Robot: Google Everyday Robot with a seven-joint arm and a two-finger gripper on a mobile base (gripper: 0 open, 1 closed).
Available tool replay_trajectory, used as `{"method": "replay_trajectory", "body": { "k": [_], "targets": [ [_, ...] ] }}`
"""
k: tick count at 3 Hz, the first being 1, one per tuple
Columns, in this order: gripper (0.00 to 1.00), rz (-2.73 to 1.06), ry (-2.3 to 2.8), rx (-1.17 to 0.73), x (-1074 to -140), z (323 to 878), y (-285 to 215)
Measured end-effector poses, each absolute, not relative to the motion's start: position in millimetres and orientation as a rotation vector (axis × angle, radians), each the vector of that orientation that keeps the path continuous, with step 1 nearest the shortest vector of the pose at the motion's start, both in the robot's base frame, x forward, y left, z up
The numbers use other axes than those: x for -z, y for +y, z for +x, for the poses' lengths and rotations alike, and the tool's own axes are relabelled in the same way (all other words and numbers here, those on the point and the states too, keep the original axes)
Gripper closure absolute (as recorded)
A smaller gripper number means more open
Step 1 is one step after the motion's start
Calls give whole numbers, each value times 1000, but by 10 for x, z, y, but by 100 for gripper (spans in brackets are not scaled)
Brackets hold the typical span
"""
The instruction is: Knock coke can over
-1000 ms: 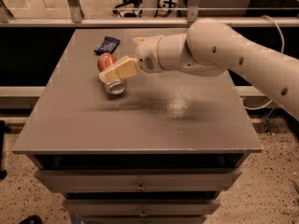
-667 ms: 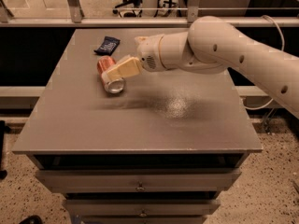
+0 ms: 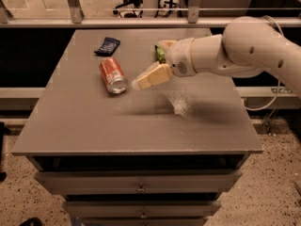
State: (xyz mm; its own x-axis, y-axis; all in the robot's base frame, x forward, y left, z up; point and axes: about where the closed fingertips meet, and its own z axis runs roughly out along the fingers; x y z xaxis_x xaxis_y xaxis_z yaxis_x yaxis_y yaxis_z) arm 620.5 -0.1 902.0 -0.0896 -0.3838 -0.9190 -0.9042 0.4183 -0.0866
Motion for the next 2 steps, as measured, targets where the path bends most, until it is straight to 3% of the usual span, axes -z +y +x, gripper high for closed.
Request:
{"method": "replay_trajectory", "body": {
  "k": [1,2],
  "targets": [
    [0,-1177,1686,-586,-9052,6051,-695],
    [0,-1213,1693,-600,-9046,5920,-836]
  ]
}}
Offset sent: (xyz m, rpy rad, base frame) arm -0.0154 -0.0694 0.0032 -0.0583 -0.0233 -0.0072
